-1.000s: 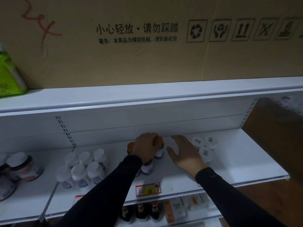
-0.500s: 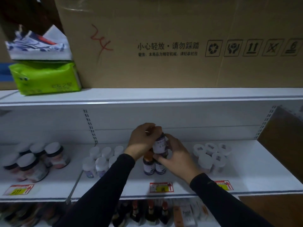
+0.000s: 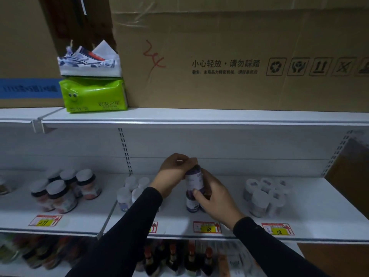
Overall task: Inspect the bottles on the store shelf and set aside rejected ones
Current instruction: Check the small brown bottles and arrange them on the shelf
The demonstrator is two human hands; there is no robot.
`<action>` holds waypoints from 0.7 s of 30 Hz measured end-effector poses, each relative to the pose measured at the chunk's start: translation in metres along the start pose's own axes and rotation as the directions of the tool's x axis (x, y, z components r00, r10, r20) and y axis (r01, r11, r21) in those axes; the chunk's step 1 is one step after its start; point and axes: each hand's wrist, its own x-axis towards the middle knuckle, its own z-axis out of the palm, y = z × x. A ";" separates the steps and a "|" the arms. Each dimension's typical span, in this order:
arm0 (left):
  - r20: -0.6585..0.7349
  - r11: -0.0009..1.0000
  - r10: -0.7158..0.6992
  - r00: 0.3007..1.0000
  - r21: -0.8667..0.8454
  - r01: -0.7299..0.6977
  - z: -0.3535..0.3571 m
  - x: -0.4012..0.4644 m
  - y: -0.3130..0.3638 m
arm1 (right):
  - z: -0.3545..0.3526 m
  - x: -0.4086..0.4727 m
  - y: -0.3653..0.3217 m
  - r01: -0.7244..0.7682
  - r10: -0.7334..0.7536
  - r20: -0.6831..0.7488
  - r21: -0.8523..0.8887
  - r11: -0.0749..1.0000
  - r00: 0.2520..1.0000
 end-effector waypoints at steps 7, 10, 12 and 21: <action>-0.004 0.999 0.031 1.000 -0.017 -0.031 0.007 -0.003 0.004 | 0.004 0.000 0.001 -0.028 0.029 -0.042 0.029 0.999 0.999; 0.078 0.999 0.027 0.997 0.044 -0.030 0.003 -0.003 0.005 | -0.001 -0.004 -0.002 -0.030 0.031 -0.030 0.053 0.998 0.999; 0.115 0.999 0.002 0.993 0.035 -0.006 0.000 -0.003 0.006 | -0.005 -0.007 -0.006 -0.027 0.029 -0.024 0.067 0.997 0.999; 0.032 0.997 0.007 0.999 -0.078 -0.004 0.007 -0.007 0.011 | -0.004 -0.001 0.000 -0.094 0.104 -0.081 0.109 0.990 0.991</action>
